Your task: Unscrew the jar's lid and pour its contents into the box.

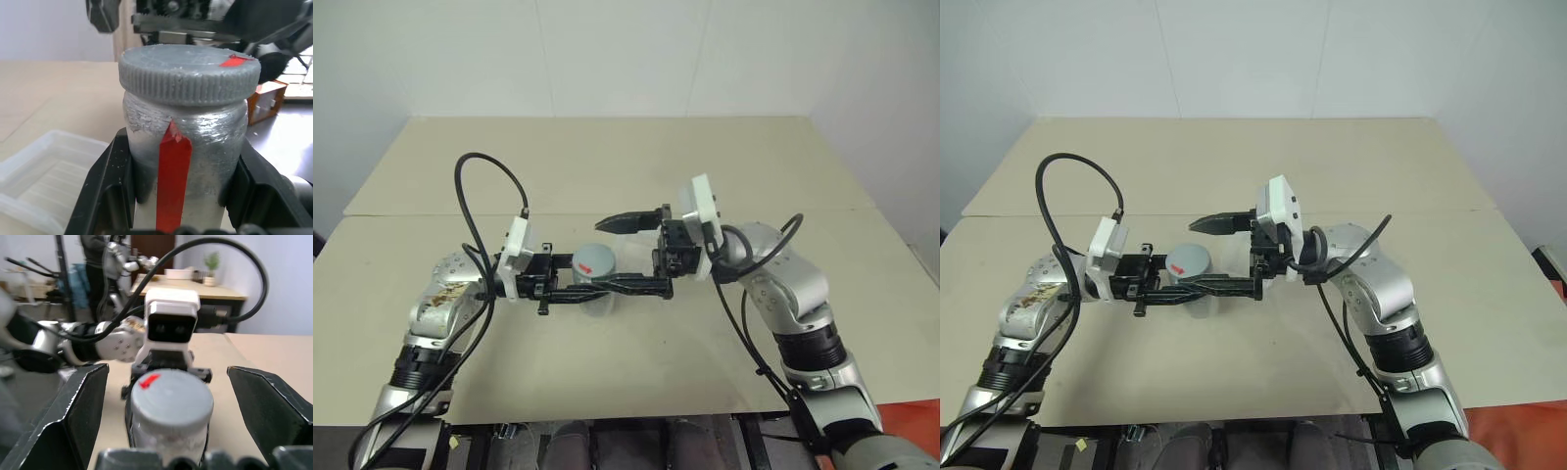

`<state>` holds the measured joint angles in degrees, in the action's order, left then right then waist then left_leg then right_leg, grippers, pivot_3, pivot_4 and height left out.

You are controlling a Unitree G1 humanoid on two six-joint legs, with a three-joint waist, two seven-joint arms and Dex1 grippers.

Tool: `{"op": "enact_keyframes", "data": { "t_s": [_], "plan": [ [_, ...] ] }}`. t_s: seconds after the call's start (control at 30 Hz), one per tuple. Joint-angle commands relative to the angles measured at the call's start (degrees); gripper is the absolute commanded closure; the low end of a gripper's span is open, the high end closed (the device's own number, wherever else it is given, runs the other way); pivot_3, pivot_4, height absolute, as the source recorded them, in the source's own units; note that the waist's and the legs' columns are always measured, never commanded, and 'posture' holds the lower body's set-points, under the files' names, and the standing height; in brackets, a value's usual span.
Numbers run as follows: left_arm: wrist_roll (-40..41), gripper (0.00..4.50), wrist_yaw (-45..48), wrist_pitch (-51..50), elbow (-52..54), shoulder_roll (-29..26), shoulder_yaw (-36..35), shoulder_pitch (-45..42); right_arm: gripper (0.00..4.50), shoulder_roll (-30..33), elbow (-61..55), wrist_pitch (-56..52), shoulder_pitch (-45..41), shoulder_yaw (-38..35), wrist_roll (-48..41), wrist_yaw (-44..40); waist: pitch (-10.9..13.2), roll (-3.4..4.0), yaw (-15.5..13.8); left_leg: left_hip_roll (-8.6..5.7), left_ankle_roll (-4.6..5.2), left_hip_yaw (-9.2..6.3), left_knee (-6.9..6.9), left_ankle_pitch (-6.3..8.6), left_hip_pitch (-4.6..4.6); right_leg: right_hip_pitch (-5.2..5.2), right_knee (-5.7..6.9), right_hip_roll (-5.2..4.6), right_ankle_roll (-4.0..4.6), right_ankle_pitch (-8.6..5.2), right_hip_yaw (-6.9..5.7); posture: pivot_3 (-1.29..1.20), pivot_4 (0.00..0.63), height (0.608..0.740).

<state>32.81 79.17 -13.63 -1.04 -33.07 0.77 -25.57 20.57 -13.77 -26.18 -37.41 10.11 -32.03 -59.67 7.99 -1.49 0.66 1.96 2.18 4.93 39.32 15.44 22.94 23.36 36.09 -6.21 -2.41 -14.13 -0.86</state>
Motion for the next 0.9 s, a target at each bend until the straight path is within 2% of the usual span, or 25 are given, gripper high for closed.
{"op": "enact_keyframes", "data": {
  "t_s": [0.03,0.27,0.53,0.9],
  "plan": [
    [-0.61,2.56,-2.84,1.58,0.77,1.93,-0.61,0.36,0.02,-0.69,-4.71,-0.31,0.98,-0.96,0.26,4.2,0.0,0.0,0.0,0.0,0.0,0.0,0.0,0.0,0.0,0.0,-0.01,0.0,0.0,0.0,0.0,0.0,0.15,0.74],
    [-2.22,2.56,-4.22,2.64,-0.28,4.47,0.56,0.54,0.02,-1.81,-7.17,-1.44,2.65,1.51,2.67,10.06,0.0,0.0,0.0,-0.01,0.0,0.0,0.0,0.0,0.0,0.0,-0.01,0.0,0.0,0.0,0.01,0.0,0.15,0.74],
    [-2.78,2.56,-3.96,2.69,-0.74,5.43,0.44,0.38,0.02,-4.23,-4.99,-1.51,2.1,2.94,7.68,16.53,0.0,0.0,0.04,-0.02,0.0,0.0,0.0,0.0,0.0,0.01,-0.02,0.0,0.0,0.0,0.01,0.0,0.15,0.74],
    [-2.94,2.56,-3.45,2.58,-1.3,5.47,0.24,-0.02,0.02,-3.61,-5.52,-2.03,2.76,3.36,8.32,16.05,0.0,0.0,0.05,-0.01,0.0,0.0,0.0,0.0,0.01,0.01,-0.02,0.0,0.0,0.0,0.0,0.0,0.15,0.74]
  ]
}}
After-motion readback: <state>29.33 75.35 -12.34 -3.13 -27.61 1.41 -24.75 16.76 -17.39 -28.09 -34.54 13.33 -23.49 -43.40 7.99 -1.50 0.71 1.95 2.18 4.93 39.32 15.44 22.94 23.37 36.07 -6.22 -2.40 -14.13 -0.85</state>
